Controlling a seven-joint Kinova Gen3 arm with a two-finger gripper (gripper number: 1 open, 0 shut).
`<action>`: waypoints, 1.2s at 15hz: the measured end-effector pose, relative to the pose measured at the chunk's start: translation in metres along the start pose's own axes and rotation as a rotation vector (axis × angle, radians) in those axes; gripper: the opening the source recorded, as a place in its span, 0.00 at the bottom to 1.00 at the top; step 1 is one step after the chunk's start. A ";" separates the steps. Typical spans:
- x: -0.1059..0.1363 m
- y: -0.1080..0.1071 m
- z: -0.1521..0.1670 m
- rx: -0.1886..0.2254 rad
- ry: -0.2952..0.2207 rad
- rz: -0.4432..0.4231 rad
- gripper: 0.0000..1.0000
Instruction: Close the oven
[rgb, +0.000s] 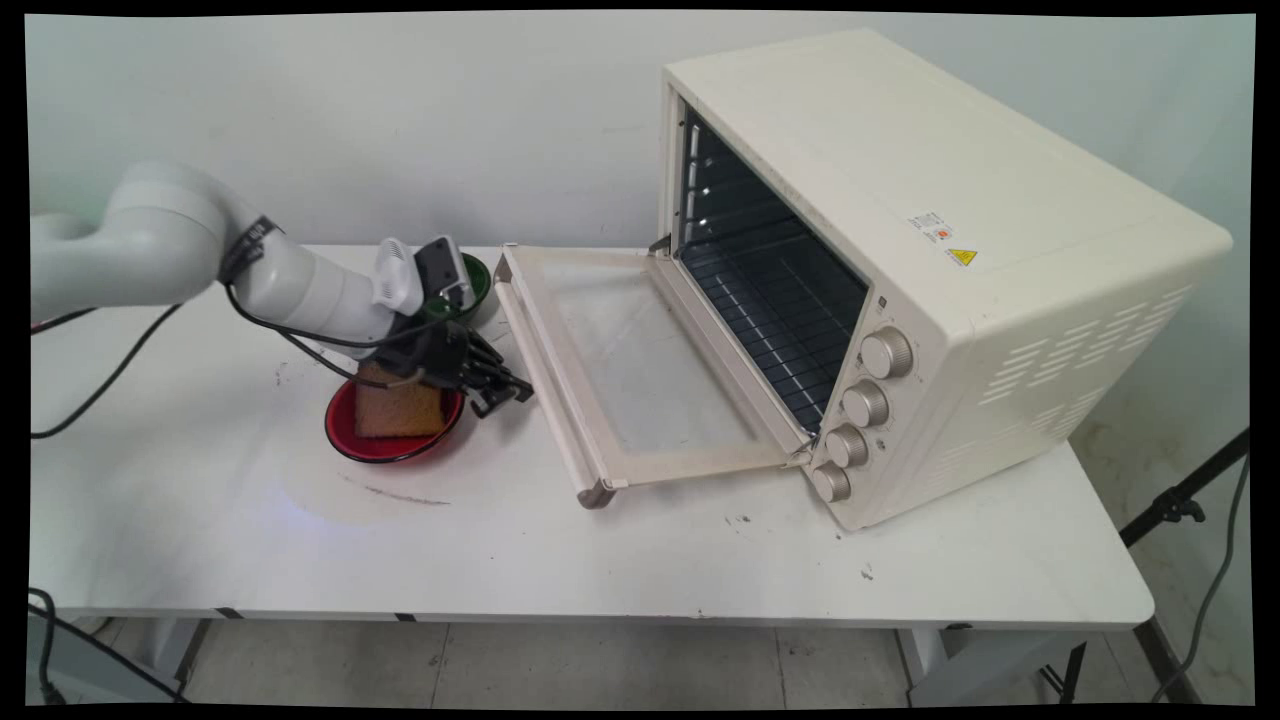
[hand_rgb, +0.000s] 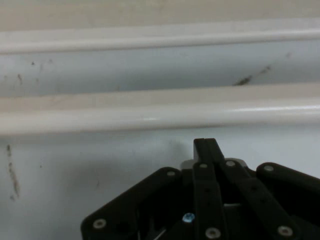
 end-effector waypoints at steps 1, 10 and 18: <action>0.000 0.000 0.005 0.003 0.003 -0.006 0.00; 0.009 -0.004 0.028 0.009 0.057 -0.048 0.00; 0.031 -0.013 0.013 0.006 0.127 -0.056 0.00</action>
